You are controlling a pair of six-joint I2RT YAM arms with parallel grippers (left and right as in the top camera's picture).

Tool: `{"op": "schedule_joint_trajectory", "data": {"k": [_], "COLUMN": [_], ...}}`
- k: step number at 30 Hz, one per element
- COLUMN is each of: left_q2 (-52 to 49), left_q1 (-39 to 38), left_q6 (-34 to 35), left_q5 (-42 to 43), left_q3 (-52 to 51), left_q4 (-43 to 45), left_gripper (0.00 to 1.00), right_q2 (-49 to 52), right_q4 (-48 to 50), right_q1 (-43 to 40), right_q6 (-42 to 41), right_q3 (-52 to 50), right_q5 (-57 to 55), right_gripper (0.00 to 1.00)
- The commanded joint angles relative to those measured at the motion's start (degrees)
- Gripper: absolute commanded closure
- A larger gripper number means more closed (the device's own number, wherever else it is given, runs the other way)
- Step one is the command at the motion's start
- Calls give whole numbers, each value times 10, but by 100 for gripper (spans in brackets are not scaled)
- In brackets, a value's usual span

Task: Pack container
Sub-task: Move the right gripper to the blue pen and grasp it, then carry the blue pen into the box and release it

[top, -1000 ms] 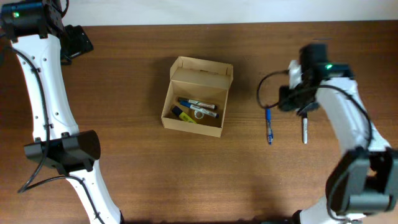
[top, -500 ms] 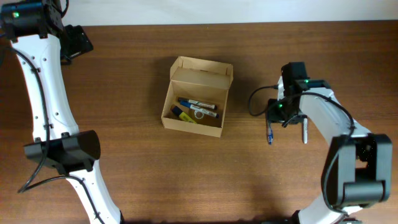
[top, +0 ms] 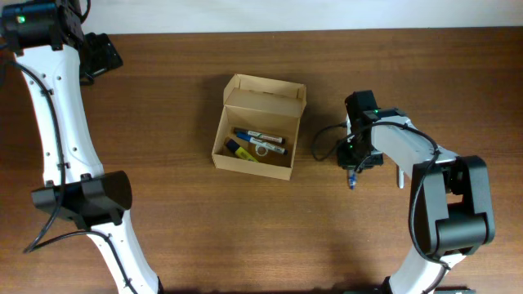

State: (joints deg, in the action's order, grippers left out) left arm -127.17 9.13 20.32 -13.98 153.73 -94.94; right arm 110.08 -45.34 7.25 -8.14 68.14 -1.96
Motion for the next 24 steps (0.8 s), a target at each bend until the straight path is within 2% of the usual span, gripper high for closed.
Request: {"op": "schedule_joint_trajectory", "data": {"k": [1, 6, 9, 14, 18, 20, 24], "left_q2": [11, 11, 11, 11, 11, 11, 11], "left_q1": [2, 2, 2, 2, 2, 2, 2], "left_q6": [-7, -7, -7, -7, -7, -7, -7], "left_q5": [-2, -2, -2, -2, -2, -2, -2], "left_q3": [-2, -2, -2, -2, -2, -2, -2], "left_q4": [-1, -1, -1, -1, -1, -1, -1], "left_gripper": [0, 0, 0, 0, 0, 0, 0], "right_q2": [33, 30, 8, -28, -29, -29, -29], "right_q4": [3, 6, -6, -88, -167, -185, -190], "right_q1": [2, 2, 2, 10, 41, 69, 144], "right_q6": [-5, 3, 39, 98, 114, 153, 289], "right_q3": [-5, 7, 57, 242, 404, 456, 498], "right_q5": [-13, 6, 48, 108, 121, 121, 116], "right_gripper": [96, 96, 96, 96, 96, 96, 96]}}
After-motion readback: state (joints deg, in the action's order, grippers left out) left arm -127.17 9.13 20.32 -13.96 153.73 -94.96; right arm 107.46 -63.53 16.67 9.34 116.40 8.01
